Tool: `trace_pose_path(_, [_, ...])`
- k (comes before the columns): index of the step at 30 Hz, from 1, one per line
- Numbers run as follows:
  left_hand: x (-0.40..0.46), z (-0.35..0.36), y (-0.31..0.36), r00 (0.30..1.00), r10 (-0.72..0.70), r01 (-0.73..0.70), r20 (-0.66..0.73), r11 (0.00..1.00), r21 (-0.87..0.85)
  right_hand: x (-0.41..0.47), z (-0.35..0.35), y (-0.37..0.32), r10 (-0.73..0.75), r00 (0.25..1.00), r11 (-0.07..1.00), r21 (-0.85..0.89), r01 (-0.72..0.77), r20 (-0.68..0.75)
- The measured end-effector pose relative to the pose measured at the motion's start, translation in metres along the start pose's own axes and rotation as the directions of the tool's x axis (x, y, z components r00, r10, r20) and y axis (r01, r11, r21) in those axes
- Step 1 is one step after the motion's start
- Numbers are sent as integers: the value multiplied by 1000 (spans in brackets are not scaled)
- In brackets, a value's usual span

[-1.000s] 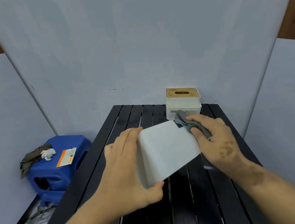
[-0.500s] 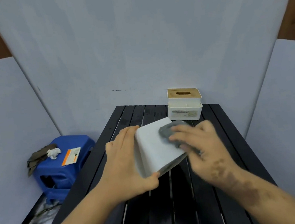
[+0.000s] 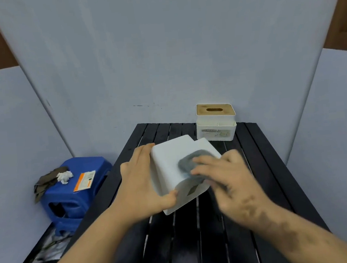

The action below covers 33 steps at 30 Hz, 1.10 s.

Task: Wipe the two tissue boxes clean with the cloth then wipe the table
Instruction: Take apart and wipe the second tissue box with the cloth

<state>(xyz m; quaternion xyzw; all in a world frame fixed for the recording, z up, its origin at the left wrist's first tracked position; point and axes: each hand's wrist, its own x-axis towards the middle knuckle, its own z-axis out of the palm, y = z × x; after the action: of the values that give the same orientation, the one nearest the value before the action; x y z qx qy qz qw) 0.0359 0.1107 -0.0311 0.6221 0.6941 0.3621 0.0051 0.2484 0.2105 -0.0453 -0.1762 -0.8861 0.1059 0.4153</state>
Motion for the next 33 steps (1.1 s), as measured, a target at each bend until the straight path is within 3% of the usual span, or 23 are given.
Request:
trace_pose_path(2, [0, 1, 0, 1000, -6, 6, 28, 1000, 8, -1, 6, -19, -100, 992, 995, -1, 100, 81])
trace_pose_path(4, [0, 3, 0, 996, -45, 45, 80, 999, 6, -2, 8, -20, -101, 989, 995, 1, 102, 107])
trace_pose_path(9, [5, 3, 5, 993, -75, 79, 92, 996, -36, -3, 6, -17, 12, 998, 988, 152, -21, 58])
trace_pose_path(13, [14, -14, -4, 985, -69, 64, 160, 997, 39, 2, -7, -2, 155, 987, 964, 225, -141, -43])
trace_pose_path(15, [15, -26, -12, 978, -85, 87, 190, 996, -3, 3, -17, 12, 342, 933, 922, 231, -311, -112])
trace_pose_path(18, [7, -40, -28, 969, -121, 138, 215, 988, -65, 0, -23, 25, 599, 796, 767, 347, -540, -85])
trace_pose_path(22, [-7, -55, -53, 950, -191, 223, 248, 969, -108, -6, -19, 24, 638, 767, 635, 515, -576, 71])
trace_pose_path(28, [-28, -58, -69, 905, -248, 326, 345, 927, -188, -15, -2, 16, 661, 733, 588, 497, -638, 159])
trace_pose_path(30, [-33, -55, -69, 903, -264, 348, 340, 913, -215, -14, 3, 6, 654, 749, 631, 468, -619, 110])
trace_pose_path(33, [-37, -51, -67, 916, -251, 329, 314, 916, -230, -6, 4, -24, 464, 886, 842, 323, -432, -24])
